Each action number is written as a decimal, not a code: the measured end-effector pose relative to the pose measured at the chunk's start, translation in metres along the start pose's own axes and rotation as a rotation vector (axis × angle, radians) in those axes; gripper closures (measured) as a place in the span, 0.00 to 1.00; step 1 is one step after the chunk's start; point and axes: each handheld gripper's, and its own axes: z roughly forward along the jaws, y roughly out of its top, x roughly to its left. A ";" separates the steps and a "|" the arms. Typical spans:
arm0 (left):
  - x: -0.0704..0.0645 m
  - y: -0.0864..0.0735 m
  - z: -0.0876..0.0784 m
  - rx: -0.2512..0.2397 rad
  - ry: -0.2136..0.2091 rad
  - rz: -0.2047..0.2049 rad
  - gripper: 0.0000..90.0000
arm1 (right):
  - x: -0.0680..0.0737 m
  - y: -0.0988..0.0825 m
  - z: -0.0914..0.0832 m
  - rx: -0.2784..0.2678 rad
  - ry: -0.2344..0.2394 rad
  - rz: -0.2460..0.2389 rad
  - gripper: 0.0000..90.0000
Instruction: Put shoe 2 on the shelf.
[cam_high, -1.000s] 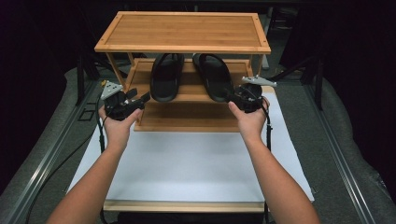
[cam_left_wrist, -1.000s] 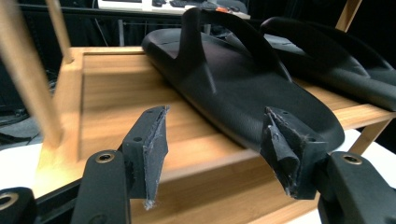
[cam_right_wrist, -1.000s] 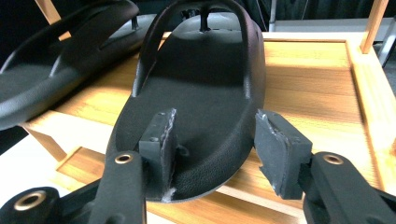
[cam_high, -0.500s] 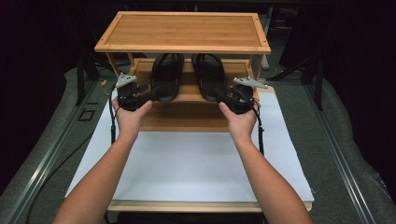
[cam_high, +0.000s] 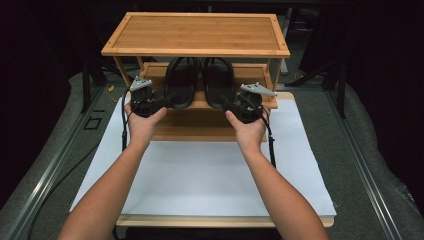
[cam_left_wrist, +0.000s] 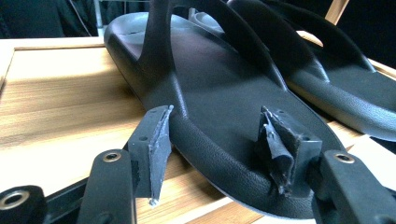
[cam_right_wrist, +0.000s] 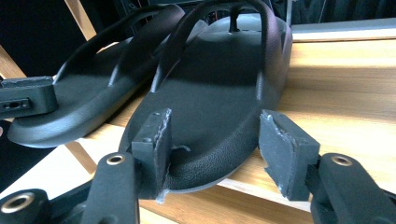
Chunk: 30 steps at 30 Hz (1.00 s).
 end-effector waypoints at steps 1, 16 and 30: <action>0.000 0.000 0.001 -0.002 -0.001 -0.001 0.49 | 0.001 0.000 0.000 -0.003 0.005 0.001 0.50; -0.005 0.001 0.008 -0.011 -0.021 -0.010 0.49 | 0.014 -0.006 0.004 -0.028 0.076 0.030 0.48; -0.005 0.000 0.001 -0.041 -0.005 0.006 0.47 | 0.013 -0.003 -0.002 -0.030 0.064 -0.041 0.48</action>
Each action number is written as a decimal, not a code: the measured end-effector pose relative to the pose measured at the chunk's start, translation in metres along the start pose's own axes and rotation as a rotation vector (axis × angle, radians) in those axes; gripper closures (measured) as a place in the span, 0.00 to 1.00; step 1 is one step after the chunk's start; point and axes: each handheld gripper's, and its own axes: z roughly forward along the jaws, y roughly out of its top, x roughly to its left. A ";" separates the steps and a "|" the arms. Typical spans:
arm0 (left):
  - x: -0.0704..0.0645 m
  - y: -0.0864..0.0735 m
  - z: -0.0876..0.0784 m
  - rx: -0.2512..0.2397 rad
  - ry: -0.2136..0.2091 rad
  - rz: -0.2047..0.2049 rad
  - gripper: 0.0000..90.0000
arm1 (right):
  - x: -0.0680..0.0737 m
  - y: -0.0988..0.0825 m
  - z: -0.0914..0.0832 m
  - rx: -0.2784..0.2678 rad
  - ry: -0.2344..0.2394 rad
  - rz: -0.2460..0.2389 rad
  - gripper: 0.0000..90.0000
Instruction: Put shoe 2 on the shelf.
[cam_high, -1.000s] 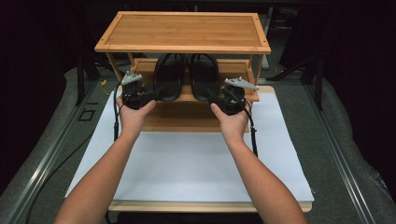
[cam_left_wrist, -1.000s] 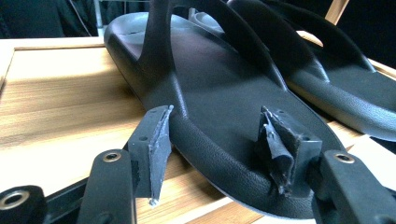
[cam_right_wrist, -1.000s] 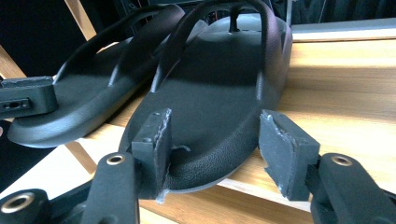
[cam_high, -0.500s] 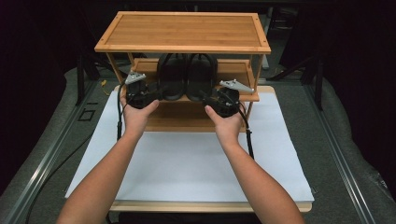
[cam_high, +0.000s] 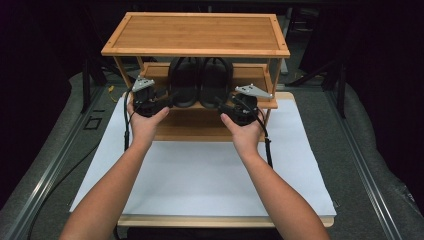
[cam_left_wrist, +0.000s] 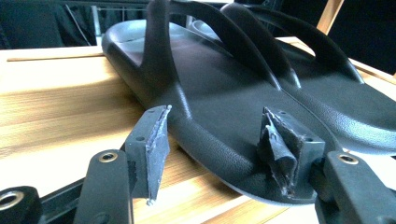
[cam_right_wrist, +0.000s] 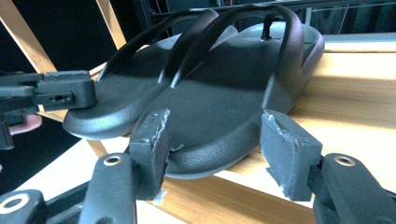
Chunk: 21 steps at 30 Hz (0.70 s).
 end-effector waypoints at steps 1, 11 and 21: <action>0.000 0.000 -0.001 -0.003 0.001 0.000 0.46 | 0.000 0.000 -0.001 0.000 -0.010 -0.008 0.49; 0.001 0.005 -0.029 -0.042 -0.005 0.015 0.45 | -0.005 0.006 -0.026 -0.008 -0.044 -0.058 0.49; 0.003 0.005 -0.056 -0.060 -0.022 0.033 0.45 | -0.019 0.005 -0.060 -0.008 -0.062 -0.060 0.49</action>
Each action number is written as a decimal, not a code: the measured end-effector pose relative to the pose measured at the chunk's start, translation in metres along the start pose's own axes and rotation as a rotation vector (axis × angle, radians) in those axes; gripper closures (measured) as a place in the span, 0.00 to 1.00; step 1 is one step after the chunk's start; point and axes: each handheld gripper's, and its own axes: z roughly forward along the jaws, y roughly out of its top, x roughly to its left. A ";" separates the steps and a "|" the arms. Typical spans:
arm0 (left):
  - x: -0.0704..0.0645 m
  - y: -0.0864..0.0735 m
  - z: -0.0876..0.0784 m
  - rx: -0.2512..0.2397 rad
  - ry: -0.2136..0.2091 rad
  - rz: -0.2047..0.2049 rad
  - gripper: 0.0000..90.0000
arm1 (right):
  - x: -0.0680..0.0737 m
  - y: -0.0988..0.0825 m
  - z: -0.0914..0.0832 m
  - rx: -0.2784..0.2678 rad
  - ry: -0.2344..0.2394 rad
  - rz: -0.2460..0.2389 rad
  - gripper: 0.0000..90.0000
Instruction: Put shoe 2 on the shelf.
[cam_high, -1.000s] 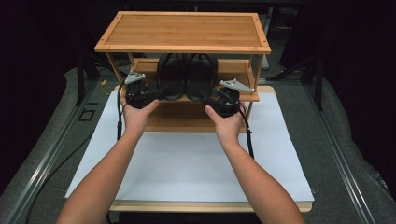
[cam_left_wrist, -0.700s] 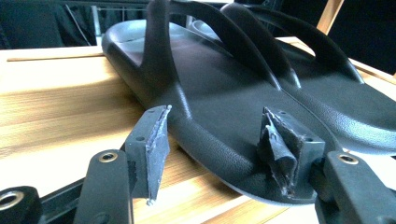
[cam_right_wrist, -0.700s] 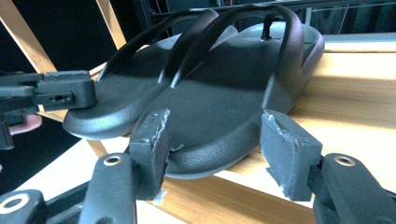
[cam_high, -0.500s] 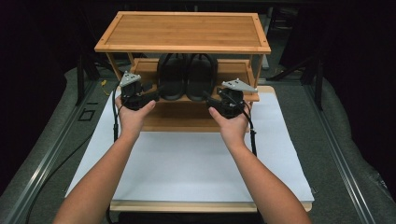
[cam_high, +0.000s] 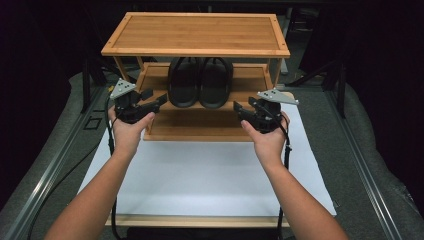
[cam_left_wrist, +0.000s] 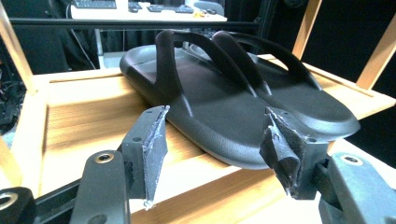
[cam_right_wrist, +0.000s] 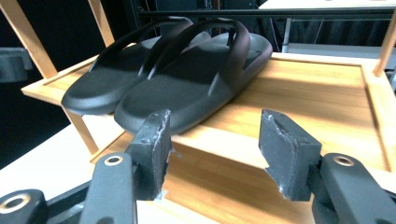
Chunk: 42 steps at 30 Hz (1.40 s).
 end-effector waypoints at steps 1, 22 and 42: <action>0.001 0.000 -0.003 -0.002 -0.001 -0.001 0.45 | -0.001 -0.001 -0.003 0.007 0.004 -0.001 0.49; 0.009 -0.046 -0.058 -0.004 -0.012 -0.057 0.45 | -0.023 -0.050 -0.077 -0.017 -0.058 -0.014 0.49; 0.016 -0.132 -0.075 0.095 0.009 -0.036 0.45 | -0.027 -0.125 -0.078 0.075 -0.108 -0.014 0.49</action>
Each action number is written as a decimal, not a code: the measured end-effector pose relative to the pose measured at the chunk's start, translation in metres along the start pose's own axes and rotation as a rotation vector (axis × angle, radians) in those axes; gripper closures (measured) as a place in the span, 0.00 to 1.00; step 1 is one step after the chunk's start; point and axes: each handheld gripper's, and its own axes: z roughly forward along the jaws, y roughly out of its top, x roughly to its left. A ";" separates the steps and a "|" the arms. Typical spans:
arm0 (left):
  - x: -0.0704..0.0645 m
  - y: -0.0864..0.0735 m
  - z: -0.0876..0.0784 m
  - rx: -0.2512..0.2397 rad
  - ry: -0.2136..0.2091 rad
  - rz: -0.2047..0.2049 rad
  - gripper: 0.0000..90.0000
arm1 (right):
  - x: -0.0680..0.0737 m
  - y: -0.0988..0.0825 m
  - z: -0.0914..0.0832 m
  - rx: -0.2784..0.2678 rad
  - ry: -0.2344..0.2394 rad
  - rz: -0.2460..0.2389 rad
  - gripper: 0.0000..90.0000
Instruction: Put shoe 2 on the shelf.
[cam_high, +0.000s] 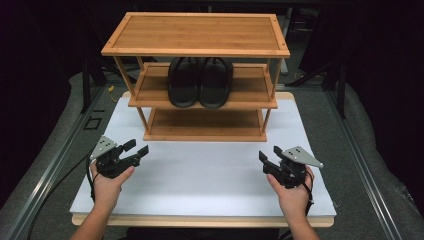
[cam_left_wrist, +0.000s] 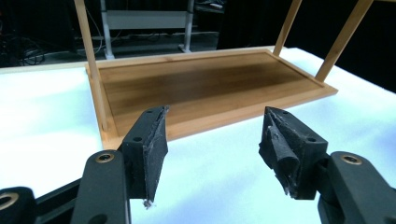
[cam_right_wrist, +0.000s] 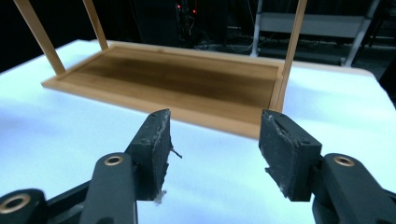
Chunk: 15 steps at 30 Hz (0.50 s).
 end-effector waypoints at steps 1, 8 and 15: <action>0.001 -0.002 0.000 -0.002 -0.004 -0.001 0.45 | 0.000 -0.002 0.001 0.003 0.000 -0.006 0.49; 0.005 -0.016 0.003 0.016 -0.002 -0.014 0.45 | -0.004 -0.028 0.013 0.043 -0.010 -0.001 0.49; 0.008 -0.028 0.009 0.048 0.006 -0.005 0.45 | -0.008 -0.042 0.023 0.090 -0.011 -0.029 0.49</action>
